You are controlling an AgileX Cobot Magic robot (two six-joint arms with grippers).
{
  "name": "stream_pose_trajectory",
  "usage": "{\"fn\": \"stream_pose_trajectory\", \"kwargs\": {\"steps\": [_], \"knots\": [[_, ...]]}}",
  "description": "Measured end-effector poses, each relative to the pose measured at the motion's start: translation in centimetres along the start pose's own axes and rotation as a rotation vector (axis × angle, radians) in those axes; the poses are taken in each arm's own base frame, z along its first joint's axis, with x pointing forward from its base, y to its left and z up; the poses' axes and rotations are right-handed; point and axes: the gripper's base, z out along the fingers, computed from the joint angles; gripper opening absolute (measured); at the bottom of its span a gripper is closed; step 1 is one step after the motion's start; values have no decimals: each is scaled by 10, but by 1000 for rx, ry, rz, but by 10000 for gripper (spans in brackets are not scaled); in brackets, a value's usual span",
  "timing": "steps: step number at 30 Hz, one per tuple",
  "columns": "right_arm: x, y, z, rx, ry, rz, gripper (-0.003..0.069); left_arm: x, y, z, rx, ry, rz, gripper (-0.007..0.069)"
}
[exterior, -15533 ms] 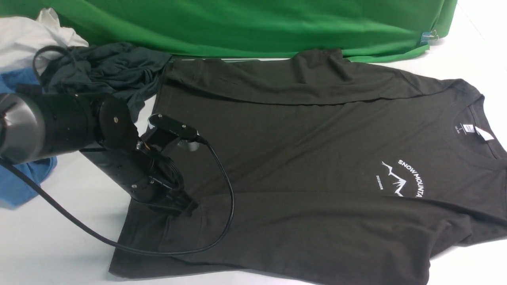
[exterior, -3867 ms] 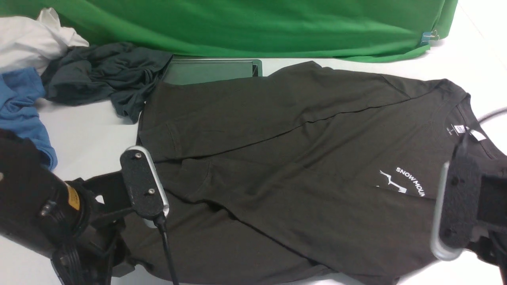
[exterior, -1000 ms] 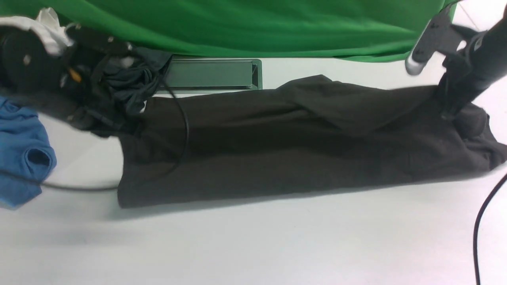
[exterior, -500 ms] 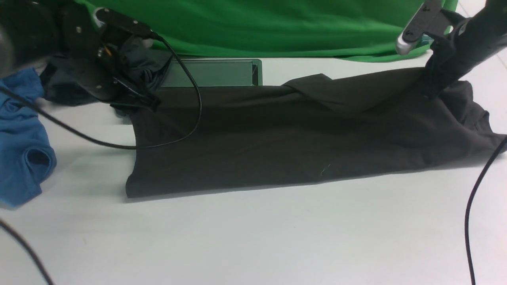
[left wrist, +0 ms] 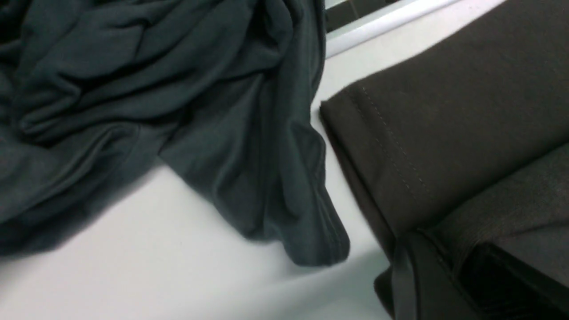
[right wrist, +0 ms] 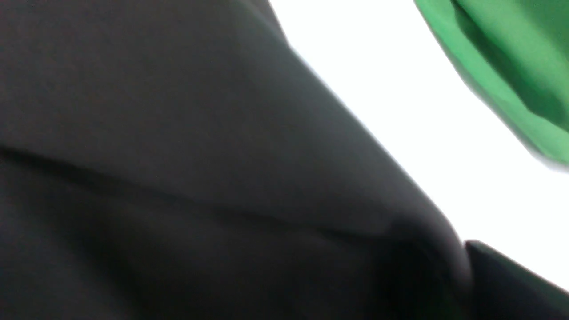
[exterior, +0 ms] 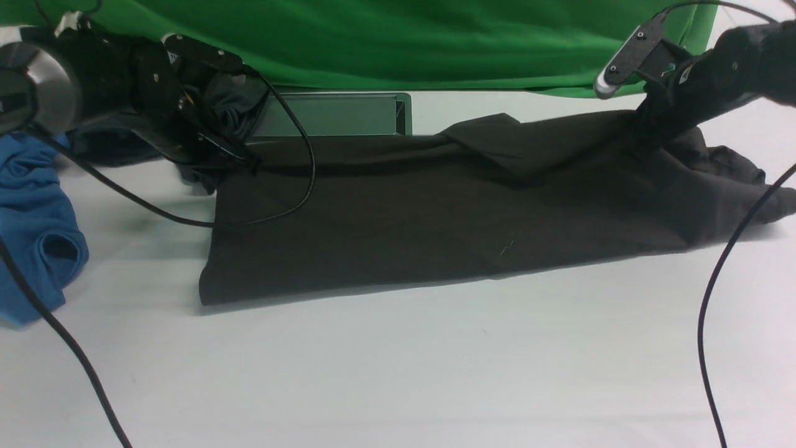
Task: Fold a long-sleeved shirt on a white desktop.
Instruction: 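Fold the black garment in half by bringing its near edge over to the far edge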
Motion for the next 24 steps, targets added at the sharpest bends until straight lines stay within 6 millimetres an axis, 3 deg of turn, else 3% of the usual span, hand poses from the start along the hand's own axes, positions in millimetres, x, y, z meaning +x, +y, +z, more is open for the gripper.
{"fn": "stream_pose_trajectory", "kwargs": {"steps": [2,6,11,12,15,16,18,20,21,24], "knots": [[1,0,7,12,-11,1,283,0,1,3,-10,-4,12,83],[1,0,12,33,-34,29,443,-3,3,3,-31,-41,28,146],[-3,-5,-2,29,-26,95,476,-9,6,3,-54,-105,39,274],[-6,-9,-19,19,-12,184,451,-11,7,2,-69,-129,55,329],[-18,-11,-54,-29,-14,315,344,-14,8,2,-83,-157,68,391],[-19,-10,-56,-36,-16,318,334,-14,8,2,-84,-157,70,394],[-30,2,-71,-138,-15,343,210,-14,8,2,-84,-159,69,386],[-38,19,-72,-255,-17,337,99,-13,6,0,-62,-149,32,327],[-43,35,-64,-334,-8,325,57,-13,3,-2,-36,-132,1,247],[-46,65,-36,-431,28,300,27,-14,-12,-17,60,-92,-21,69]]}}
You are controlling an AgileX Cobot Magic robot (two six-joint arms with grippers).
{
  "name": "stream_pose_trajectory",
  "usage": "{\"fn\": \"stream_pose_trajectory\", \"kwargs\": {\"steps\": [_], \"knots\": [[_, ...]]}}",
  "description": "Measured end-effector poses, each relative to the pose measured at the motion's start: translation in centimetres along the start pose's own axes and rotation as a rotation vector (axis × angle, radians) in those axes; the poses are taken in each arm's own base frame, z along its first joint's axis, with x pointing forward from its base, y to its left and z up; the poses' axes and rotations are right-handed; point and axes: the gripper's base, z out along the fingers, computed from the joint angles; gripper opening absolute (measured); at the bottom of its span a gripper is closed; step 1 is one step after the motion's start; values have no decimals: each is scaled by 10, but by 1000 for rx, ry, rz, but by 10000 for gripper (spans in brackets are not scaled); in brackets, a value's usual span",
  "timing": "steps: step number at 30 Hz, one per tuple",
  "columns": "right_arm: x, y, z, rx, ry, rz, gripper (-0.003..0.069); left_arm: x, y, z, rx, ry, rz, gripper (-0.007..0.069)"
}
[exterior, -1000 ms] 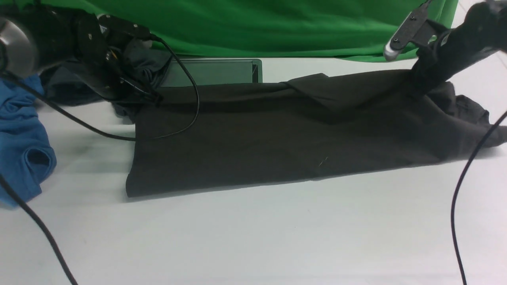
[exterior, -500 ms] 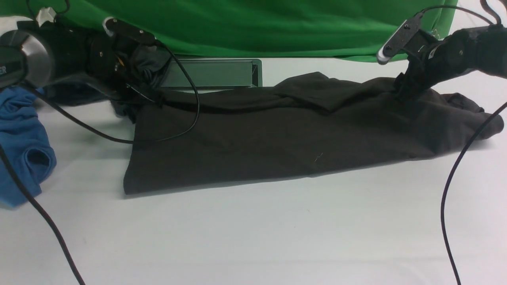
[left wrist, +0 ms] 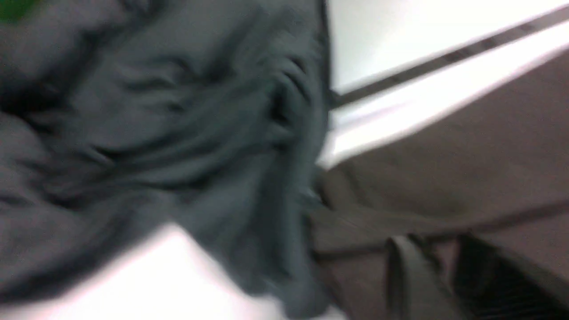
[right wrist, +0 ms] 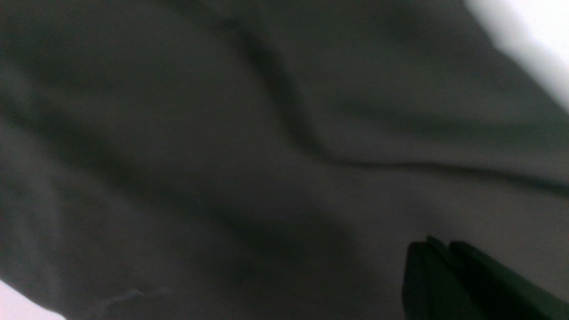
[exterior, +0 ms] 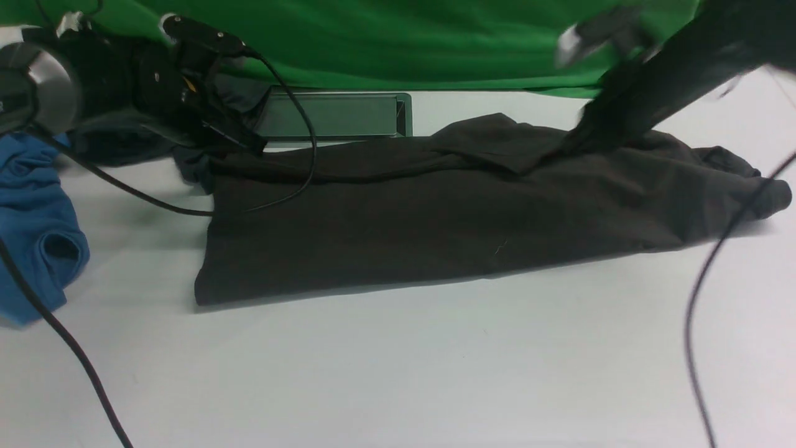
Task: Fold a long-sleeved shirt on a white desktop.
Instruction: 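Fold the black garment in half by bringing its near edge over to the far edge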
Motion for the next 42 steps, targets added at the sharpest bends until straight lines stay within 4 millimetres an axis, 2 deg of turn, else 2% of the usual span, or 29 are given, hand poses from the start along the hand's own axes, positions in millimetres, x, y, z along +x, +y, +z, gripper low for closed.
{"fn": "stream_pose_trajectory", "kwargs": {"steps": [3,5,6,7,10,14,19,23,30,39,42], "knots": [[8,1,34,-24,38,4,20,-2,-26,-15,113,-16,14,20],[11,-1,48,-23,32,14,19,3,-47,-19,183,-25,15,18],[11,-1,49,-26,28,19,19,3,-48,-19,185,-26,25,18],[8,-2,51,-26,8,26,19,11,-63,-18,220,-17,46,18],[2,-3,55,-39,-23,51,19,31,-89,-9,252,11,96,18],[-3,-3,53,-59,-22,57,19,53,-107,-2,271,57,116,18],[-7,-7,56,-29,-62,65,19,66,-110,2,263,71,109,18],[-8,-12,67,7,-101,79,19,67,-110,3,254,62,109,18],[-14,-13,74,43,-175,107,17,67,-110,3,252,58,112,18],[-38,-20,78,159,-342,102,20,68,-110,2,249,66,144,18],[-58,-29,78,258,-474,77,20,69,-110,3,248,68,154,18]]}}
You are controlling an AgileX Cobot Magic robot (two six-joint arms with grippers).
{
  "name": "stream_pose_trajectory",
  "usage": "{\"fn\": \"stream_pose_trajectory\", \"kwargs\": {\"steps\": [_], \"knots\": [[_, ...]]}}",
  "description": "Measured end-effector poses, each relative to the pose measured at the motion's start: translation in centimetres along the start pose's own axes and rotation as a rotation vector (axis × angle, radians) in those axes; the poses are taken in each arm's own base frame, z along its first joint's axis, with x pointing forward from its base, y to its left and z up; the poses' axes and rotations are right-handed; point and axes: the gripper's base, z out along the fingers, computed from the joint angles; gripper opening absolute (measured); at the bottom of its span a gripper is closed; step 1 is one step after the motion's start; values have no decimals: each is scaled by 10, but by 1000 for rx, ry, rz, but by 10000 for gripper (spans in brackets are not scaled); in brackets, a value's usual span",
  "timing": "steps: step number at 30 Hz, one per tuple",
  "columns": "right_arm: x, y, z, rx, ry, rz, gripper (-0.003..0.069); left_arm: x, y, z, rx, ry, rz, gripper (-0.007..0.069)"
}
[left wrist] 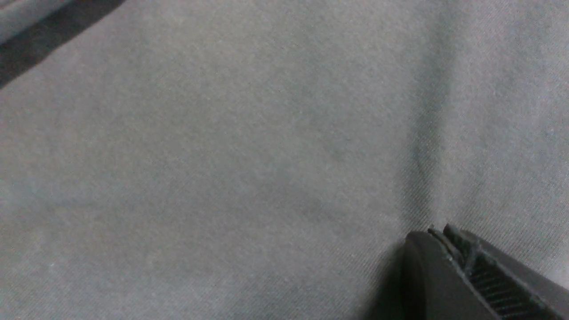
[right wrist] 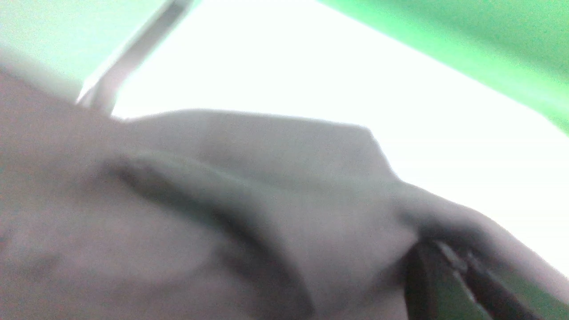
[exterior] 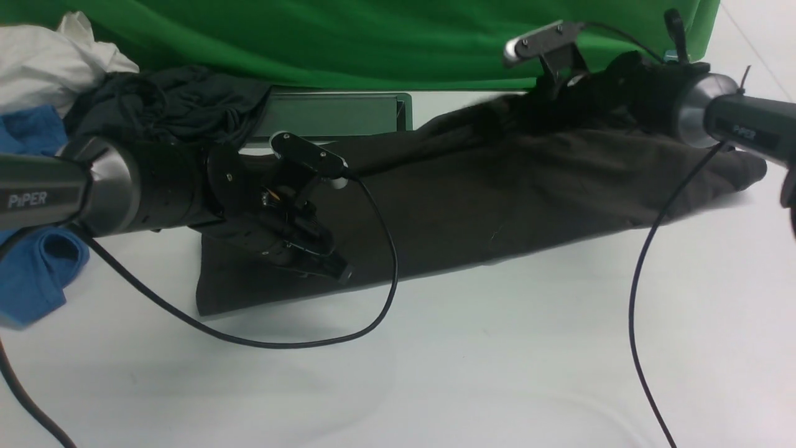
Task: Fold a long-sleeved shirt on a white desktop.
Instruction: 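Fold the black garment in half by bringing its near edge over to the far edge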
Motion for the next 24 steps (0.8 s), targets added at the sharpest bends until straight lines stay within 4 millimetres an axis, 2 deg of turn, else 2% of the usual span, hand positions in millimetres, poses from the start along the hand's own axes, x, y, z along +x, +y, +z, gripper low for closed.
{"fn": "stream_pose_trajectory", "kwargs": {"steps": [4,8,11,15,16,18,22,24], "knots": [[-16,-10,11,103,-151,-6,20,1,1,0,-6,7,30,18],[-30,-18,6,89,-163,-6,22,1,1,-4,-15,13,71,18],[-44,-26,-14,-7,-78,-20,28,-2,2,-11,-29,-4,91,18],[-56,-46,-66,-156,126,46,30,-23,4,-28,-34,-72,75,18],[-51,-50,-77,-192,210,68,30,-30,5,-32,-25,-86,65,18],[-40,-56,-86,-217,312,97,31,-35,4,-36,-9,-85,61,18],[4,-75,-88,-163,554,167,33,-31,1,-37,39,-25,64,18],[18,-82,-89,-122,620,187,42,-29,0,-37,49,-1,72,18]]}}
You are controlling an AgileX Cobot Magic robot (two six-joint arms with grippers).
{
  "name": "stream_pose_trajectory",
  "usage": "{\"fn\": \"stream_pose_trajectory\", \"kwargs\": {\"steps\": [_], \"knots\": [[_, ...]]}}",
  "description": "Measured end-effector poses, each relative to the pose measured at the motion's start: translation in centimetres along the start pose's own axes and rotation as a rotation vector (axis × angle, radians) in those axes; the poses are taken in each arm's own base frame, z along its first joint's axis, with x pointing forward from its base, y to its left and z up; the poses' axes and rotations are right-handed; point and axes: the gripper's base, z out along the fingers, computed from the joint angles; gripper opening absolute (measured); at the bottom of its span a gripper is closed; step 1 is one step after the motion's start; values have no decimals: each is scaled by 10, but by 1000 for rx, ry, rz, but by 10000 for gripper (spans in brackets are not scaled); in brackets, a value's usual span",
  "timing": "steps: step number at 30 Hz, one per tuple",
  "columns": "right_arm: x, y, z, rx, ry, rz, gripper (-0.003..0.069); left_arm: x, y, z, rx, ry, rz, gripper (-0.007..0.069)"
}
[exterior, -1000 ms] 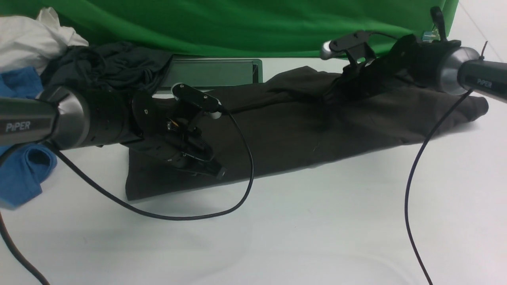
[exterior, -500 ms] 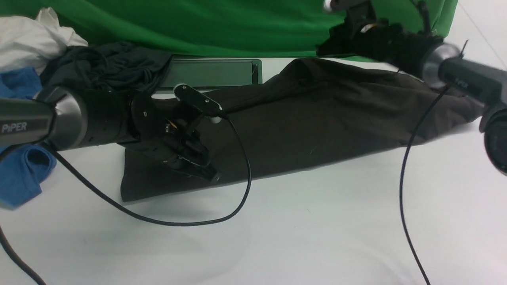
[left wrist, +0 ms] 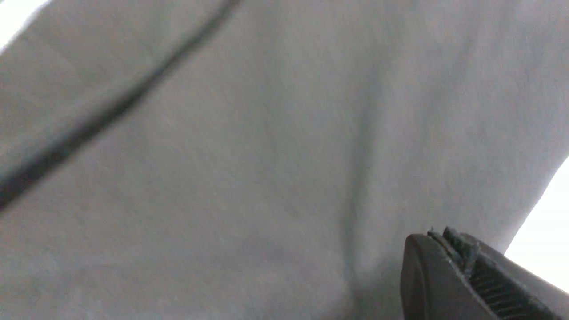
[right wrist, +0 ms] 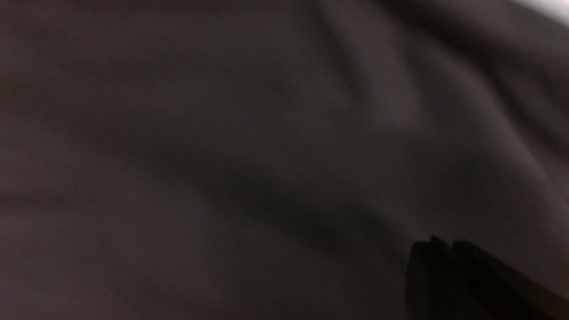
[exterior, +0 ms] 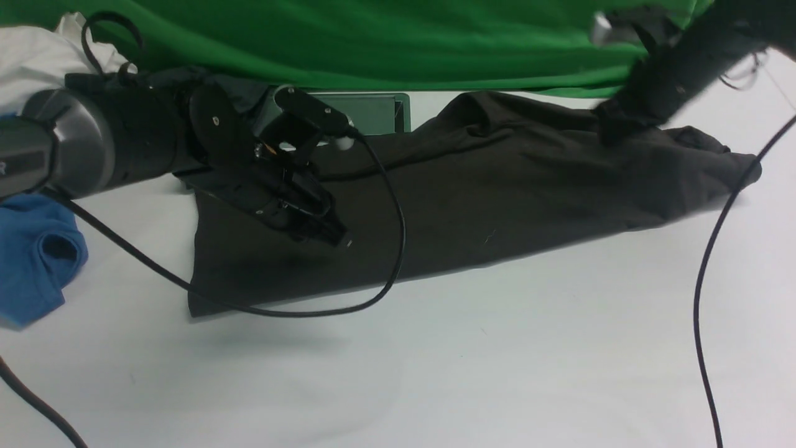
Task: Fold a long-sleeved shirt on a white desktop.
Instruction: 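Fold the black garment in half by bringing its near edge over to the far edge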
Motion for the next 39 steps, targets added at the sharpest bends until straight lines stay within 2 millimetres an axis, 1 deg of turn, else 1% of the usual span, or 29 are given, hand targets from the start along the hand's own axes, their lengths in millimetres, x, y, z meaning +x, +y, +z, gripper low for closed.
{"fn": "stream_pose_trajectory", "kwargs": {"steps": [1,2,3,4,7,8,10,13,15,18,24,29,31,32,33,35,37,38,39], "knots": [[6,-7,-2,22,23,28,51,1,1,0,1,5,-3,18],[8,-8,-1,22,31,34,55,1,1,0,1,6,-4,18],[14,-14,-3,37,42,68,64,2,3,-1,1,8,-9,18],[15,-16,-4,40,42,73,65,2,3,-1,1,8,-9,18],[24,-30,-2,71,14,137,72,10,7,2,-4,23,-31,18],[24,-30,-1,71,14,138,72,11,7,2,-5,25,-34,18],[34,-35,11,70,49,158,71,20,11,5,-12,38,-53,18],[44,-36,23,71,90,161,57,23,17,4,-24,32,-74,18],[50,-35,28,66,114,164,41,23,18,4,-29,27,-81,18],[59,-33,29,55,148,170,22,23,18,4,-24,32,-82,18],[86,-21,25,38,205,189,19,24,17,3,-15,41,-74,18],[128,-1,8,33,254,243,18,19,16,-12,-27,7,-61,18],[140,6,0,32,270,265,18,16,15,-18,-33,-13,-61,18],[143,9,-4,34,278,266,18,15,15,-20,-39,-27,-63,18],[145,11,-8,37,287,272,18,14,16,-22,-45,-37,-62,18],[140,17,-19,50,264,267,18,13,16,-22,-53,-47,-63,18],[126,29,-34,69,193,226,18,13,16,-22,-54,-48,-62,18],[115,38,-43,75,139,191,20,13,16,-22,-55,-51,-63,18],[100,55,-52,76,66,123,20,12,16,-22,-54,-57,-71,18]]}}
